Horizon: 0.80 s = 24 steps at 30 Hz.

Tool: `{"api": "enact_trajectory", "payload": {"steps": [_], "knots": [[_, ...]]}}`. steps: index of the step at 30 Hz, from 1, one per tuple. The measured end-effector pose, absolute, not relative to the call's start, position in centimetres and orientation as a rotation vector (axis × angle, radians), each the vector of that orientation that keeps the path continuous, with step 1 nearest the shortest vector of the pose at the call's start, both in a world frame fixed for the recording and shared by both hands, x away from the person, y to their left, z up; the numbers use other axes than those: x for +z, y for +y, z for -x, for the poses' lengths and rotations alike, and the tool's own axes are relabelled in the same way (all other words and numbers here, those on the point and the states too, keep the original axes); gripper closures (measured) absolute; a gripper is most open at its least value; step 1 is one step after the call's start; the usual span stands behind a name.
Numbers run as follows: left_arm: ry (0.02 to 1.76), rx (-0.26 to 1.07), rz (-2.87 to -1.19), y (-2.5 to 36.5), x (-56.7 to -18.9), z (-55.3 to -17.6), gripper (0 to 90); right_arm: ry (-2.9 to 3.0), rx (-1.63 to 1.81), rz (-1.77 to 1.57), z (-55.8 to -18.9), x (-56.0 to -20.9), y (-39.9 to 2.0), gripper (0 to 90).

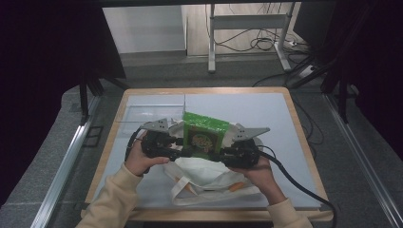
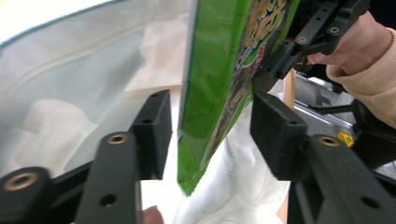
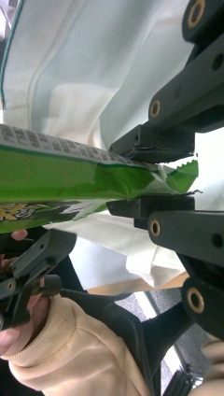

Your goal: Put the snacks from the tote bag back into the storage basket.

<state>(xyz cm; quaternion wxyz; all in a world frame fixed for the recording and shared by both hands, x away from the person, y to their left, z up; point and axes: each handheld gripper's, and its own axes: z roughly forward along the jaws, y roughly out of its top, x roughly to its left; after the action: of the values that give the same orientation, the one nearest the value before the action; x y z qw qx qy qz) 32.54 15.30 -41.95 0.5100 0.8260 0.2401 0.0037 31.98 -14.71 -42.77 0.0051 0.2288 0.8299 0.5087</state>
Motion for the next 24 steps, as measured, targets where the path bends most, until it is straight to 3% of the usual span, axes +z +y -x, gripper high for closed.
{"api": "enact_trajectory", "payload": {"steps": [7,24], "knots": [[0.618,0.056,-1.963,16.7,-41.3,-32.7,36.0,2.594,1.464,-0.709,-32.0,-42.4,-15.3,74.5],[0.594,0.147,-2.012,17.5,-39.0,-33.3,34.2,2.626,1.158,-0.643,-32.7,-42.5,-15.7,74.5]]}}
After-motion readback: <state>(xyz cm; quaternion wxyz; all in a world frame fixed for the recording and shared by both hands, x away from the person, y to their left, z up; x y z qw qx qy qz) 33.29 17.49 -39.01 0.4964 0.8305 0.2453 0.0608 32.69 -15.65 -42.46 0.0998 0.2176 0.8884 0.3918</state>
